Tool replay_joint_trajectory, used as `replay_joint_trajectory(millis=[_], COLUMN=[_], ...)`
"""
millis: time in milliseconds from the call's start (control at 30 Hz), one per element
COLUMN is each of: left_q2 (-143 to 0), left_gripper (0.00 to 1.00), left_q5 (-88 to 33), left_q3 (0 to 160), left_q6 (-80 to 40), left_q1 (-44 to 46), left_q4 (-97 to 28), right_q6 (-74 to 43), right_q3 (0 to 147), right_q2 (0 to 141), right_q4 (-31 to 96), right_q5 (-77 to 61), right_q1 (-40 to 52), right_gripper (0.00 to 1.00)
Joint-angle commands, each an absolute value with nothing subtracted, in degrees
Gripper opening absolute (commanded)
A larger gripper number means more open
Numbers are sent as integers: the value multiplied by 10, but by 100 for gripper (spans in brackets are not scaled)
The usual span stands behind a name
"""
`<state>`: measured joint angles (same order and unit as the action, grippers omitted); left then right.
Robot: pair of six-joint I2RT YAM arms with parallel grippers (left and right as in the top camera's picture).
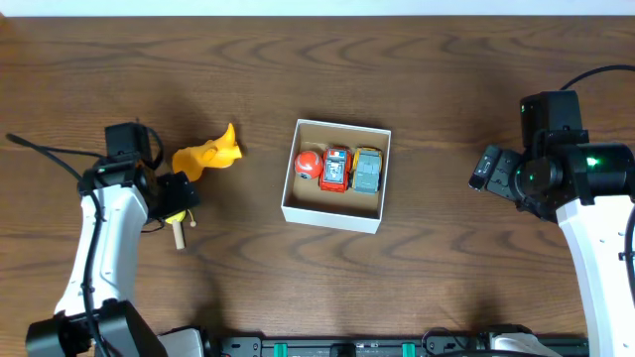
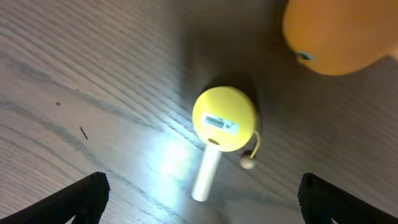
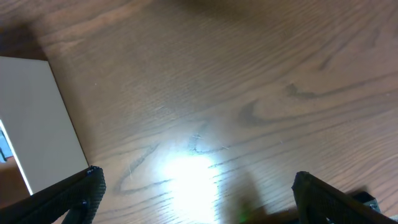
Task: Pack container
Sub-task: 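Release the ball and lift the right gripper back to the right side, then lower the left gripper and grasp the yellow paddle toy by its handle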
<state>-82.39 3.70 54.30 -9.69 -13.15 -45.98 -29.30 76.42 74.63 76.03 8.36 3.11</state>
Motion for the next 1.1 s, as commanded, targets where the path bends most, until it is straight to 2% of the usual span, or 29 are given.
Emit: replay_joint_trajectory(millis=[0,600,1067], left_q2=[-835,-842,-843], left_gripper=[98,99,99], left_q5=[8,7,44], left_q3=[520,428,415], left_q6=[-46,-56,-56], left_q1=[-140,-141,-141], left_q4=[-457,-380,-380], right_q6=[-282,-265,-260], right_q3=[762,762,762], right_q2=[747,747,747], right_q4=[758,752,750], right_q5=[83,83,83], right_q1=[27,26,26], right_gripper=[99,99,99])
